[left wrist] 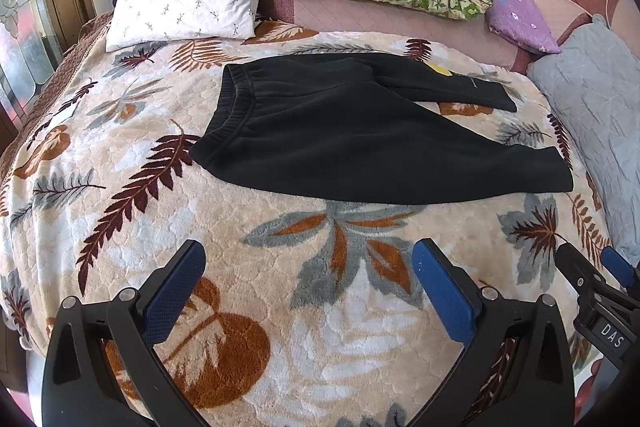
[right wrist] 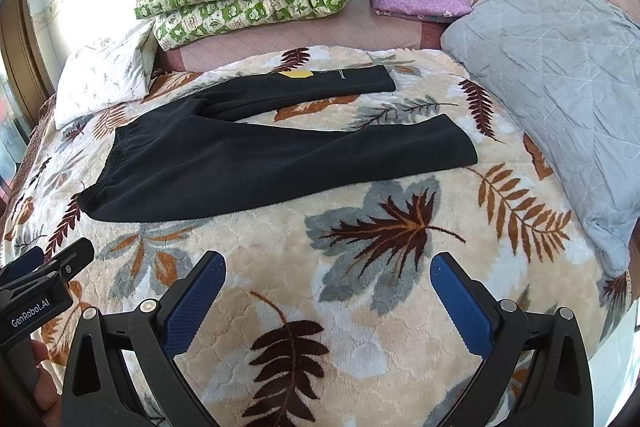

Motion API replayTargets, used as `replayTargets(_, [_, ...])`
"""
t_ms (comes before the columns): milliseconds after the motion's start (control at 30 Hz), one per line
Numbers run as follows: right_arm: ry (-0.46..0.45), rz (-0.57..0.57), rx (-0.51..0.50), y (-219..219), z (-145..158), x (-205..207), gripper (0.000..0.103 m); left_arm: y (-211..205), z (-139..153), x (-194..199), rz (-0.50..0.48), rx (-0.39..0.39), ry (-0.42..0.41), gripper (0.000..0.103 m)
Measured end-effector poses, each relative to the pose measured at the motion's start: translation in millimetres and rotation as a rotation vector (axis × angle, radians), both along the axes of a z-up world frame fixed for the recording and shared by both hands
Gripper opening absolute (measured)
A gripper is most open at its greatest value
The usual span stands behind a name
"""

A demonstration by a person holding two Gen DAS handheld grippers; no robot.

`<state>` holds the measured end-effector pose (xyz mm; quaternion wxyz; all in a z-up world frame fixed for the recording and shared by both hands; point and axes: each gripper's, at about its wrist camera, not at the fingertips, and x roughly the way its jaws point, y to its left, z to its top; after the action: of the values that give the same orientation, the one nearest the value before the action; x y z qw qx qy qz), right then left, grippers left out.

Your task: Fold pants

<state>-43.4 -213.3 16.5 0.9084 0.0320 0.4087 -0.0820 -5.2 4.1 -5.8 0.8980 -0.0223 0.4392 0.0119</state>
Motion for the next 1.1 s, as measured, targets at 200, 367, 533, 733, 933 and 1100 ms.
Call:
replayTargets(200, [0.009,0.002,0.005,-3.5,-3.4,6.6,0.103,-2.4,-1.9,4.3,-0.001,-0.001,0.008,0.103])
replayTargets(367, [0.016,0.003,0.006,-5.5,-6.4,9.4,0.103,-3.2,-3.2,6.9,-0.001,-0.001,0.016,0.103])
replayTargets(533, [0.017,0.003,0.006,-5.1,-6.6,9.7,0.103,-3.5,-3.8,7.1,-0.001,0.001,0.018,0.103])
replayTargets(733, [0.019,0.002,0.007,-6.8,-7.9,10.4,0.103,-3.7,-4.0,7.0,0.0,0.001,0.017,0.103])
replayTargets(933, [0.019,0.003,0.007,-6.5,-8.0,10.4,0.103,-4.6,-4.0,6.9,0.0,0.002,0.018,0.103])
replayTargets(1100, [0.016,0.005,0.006,-7.7,-5.4,12.5,0.103,-7.1,-3.3,11.9,-0.003,0.009,0.018,0.103])
